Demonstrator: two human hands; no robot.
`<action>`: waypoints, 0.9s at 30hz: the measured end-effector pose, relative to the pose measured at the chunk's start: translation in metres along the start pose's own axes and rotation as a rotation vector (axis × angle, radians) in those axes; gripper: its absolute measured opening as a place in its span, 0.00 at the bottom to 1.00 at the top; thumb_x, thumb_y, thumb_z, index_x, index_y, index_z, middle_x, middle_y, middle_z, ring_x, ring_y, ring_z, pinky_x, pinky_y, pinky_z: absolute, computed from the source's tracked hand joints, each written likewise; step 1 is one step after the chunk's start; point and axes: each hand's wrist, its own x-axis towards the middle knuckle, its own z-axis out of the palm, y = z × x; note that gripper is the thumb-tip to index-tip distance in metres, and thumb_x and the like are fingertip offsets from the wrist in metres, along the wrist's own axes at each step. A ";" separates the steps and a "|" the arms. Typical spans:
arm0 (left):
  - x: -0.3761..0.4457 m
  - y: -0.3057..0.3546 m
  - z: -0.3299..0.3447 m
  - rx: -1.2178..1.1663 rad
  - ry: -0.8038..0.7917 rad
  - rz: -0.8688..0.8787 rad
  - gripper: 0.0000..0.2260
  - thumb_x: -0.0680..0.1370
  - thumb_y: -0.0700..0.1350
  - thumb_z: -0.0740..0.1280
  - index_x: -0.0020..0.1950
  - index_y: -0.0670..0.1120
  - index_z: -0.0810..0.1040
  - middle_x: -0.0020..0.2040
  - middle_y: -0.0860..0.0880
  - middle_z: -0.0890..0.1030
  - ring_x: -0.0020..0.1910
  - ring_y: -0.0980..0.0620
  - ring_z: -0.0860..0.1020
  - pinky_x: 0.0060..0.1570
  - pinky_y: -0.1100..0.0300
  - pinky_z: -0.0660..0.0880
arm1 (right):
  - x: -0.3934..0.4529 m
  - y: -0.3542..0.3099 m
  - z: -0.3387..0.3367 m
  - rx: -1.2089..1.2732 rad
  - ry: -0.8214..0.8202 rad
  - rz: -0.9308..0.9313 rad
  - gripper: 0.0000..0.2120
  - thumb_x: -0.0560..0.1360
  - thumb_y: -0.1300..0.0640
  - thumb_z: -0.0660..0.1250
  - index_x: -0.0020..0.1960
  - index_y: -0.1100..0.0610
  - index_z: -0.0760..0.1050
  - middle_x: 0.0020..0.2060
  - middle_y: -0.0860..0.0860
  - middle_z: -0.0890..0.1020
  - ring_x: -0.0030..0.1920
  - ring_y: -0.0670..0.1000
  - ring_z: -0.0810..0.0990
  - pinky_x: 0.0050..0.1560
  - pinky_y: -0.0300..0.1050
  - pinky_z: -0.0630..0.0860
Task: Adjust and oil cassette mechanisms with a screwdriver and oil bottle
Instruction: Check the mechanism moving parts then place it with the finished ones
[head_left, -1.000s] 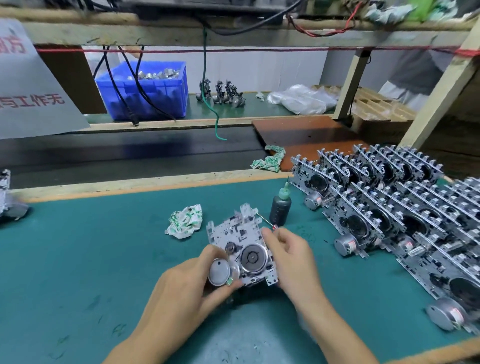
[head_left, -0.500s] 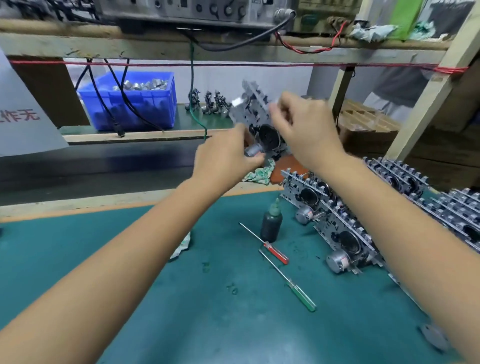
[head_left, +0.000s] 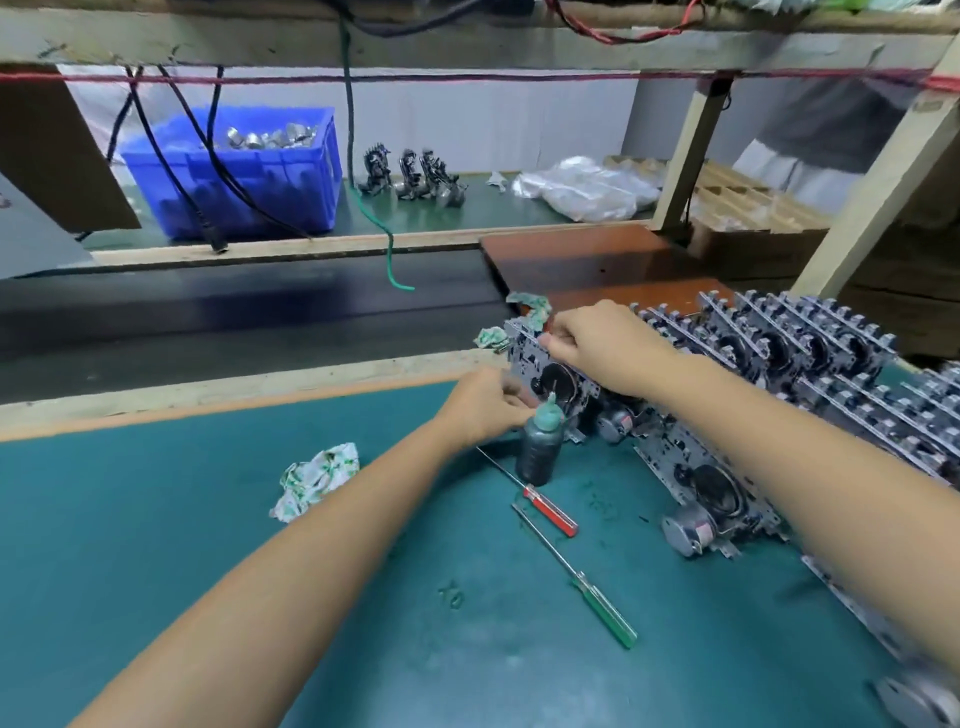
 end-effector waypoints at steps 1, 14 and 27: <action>0.000 0.000 0.002 -0.001 -0.009 0.018 0.02 0.71 0.35 0.69 0.42 0.38 0.81 0.22 0.61 0.72 0.21 0.68 0.69 0.27 0.76 0.63 | -0.001 0.003 0.000 -0.001 -0.003 -0.008 0.17 0.81 0.52 0.57 0.37 0.59 0.68 0.28 0.53 0.71 0.31 0.54 0.69 0.33 0.47 0.62; 0.019 0.028 0.012 0.079 -0.169 0.078 0.13 0.66 0.49 0.78 0.41 0.40 0.82 0.43 0.38 0.83 0.40 0.49 0.77 0.48 0.48 0.76 | -0.018 0.006 0.011 -0.116 0.103 0.128 0.15 0.82 0.51 0.52 0.49 0.60 0.72 0.38 0.57 0.75 0.38 0.56 0.68 0.36 0.46 0.62; -0.056 0.029 -0.042 -0.280 0.138 0.052 0.07 0.79 0.44 0.64 0.44 0.48 0.80 0.38 0.53 0.81 0.36 0.58 0.77 0.35 0.69 0.73 | -0.048 -0.060 -0.036 -0.126 0.362 -0.034 0.14 0.79 0.42 0.55 0.43 0.52 0.64 0.44 0.51 0.80 0.45 0.57 0.78 0.35 0.45 0.60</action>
